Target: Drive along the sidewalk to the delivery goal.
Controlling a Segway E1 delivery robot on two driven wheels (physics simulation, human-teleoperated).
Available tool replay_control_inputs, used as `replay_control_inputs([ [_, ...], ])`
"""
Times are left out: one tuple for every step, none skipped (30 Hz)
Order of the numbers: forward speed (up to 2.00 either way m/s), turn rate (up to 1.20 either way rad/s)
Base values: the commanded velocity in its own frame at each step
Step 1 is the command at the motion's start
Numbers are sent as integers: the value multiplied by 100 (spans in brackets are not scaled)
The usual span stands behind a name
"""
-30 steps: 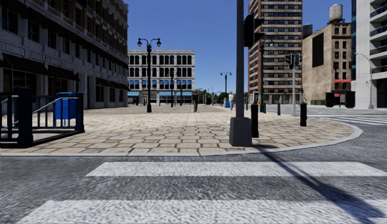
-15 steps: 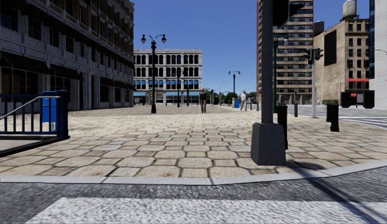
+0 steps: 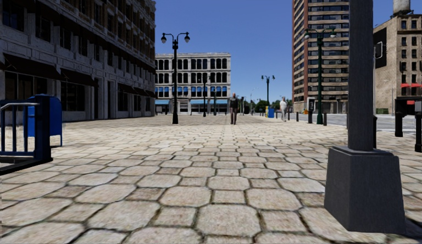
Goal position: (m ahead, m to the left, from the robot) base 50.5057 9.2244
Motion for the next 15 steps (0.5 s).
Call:
replay_control_inputs([
  [138, 27],
  [138, 27],
  [138, 27],
  [137, 27],
  [137, 27],
  [137, 27],
  [137, 27],
  [137, 27],
  [137, 27],
  [137, 27],
  [137, 27],
  [137, 27],
  [137, 27],
  [137, 27],
  [137, 27],
])
